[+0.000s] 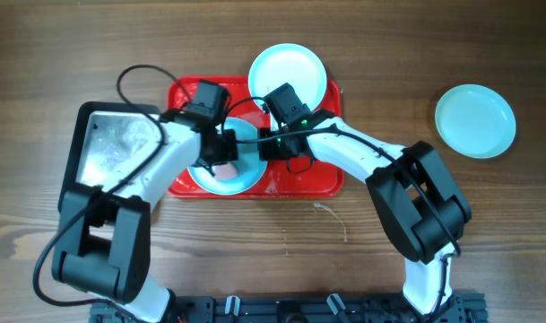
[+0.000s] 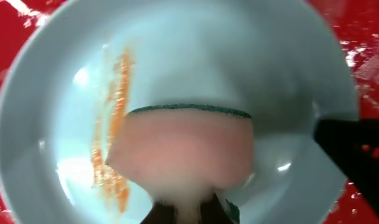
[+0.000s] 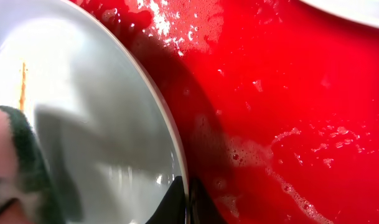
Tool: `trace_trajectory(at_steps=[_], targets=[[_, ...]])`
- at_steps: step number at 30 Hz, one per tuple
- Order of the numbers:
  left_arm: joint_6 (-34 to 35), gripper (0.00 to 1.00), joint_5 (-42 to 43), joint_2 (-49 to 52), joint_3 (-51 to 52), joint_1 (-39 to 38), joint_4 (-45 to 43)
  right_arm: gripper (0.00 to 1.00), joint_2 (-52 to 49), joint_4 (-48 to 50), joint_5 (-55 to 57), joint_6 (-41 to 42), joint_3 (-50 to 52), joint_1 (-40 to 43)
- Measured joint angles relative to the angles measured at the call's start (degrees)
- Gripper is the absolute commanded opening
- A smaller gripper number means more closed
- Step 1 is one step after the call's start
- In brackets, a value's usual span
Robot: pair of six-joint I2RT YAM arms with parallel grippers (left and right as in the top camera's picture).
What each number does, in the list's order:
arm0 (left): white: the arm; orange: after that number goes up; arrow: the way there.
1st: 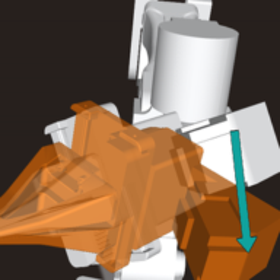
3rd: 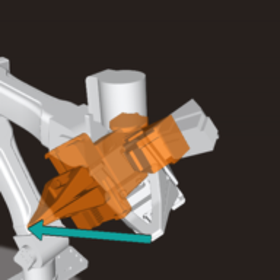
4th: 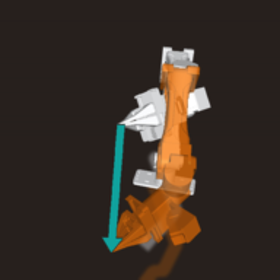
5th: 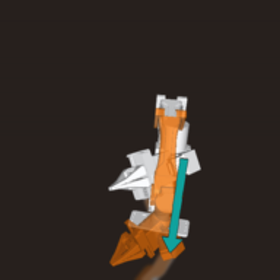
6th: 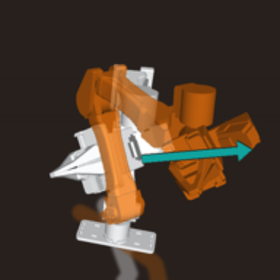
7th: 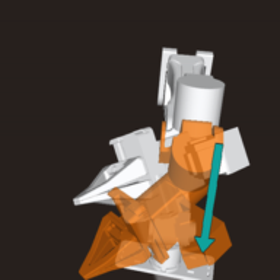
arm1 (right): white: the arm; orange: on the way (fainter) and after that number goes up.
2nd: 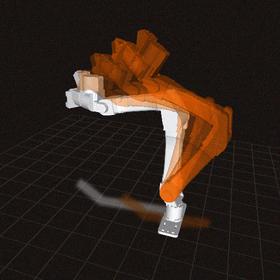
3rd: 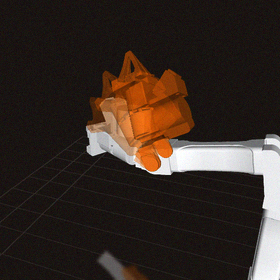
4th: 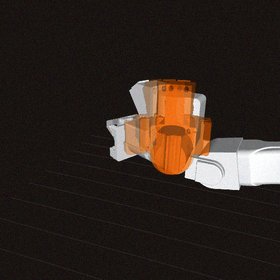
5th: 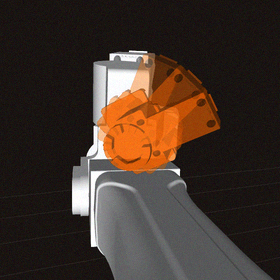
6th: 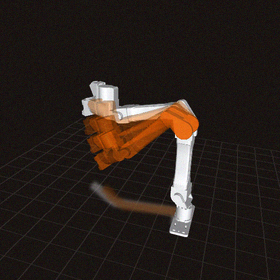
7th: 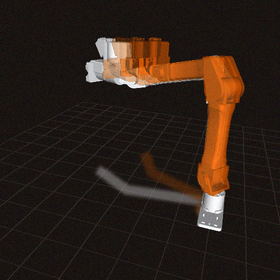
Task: Clean dirty plates on tray and stack at the side
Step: 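Tilt the plate with the right gripper and scrub it with the left sponge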
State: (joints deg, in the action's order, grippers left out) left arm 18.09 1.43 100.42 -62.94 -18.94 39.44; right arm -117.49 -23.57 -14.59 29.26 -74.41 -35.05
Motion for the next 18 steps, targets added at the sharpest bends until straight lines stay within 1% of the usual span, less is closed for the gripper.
trace_trajectory(at_steps=[4,8,12,14,18], targets=[[1.60,0.04,-2.60,1.09,0.00,-1.73,-1.53,0.04,0.00,-0.35,-0.02,0.02,-0.09,0.00],[6.21,0.04,-3.43,4.66,-0.35,-0.85,-2.78,0.04,0.00,-0.48,-0.15,0.02,-0.11,0.00],[13.09,0.04,-0.59,5.25,-1.11,1.64,-1.55,0.04,-0.02,-0.50,-0.17,0.02,-0.11,0.00],[16.28,0.04,2.10,5.44,-1.64,3.93,0.63,0.04,-0.04,-0.55,-0.17,0.02,-0.15,0.00],[18.51,0.04,7.54,5.51,-1.97,9.55,6.97,0.04,-0.07,-0.61,-0.17,0.02,-0.22,0.00]])
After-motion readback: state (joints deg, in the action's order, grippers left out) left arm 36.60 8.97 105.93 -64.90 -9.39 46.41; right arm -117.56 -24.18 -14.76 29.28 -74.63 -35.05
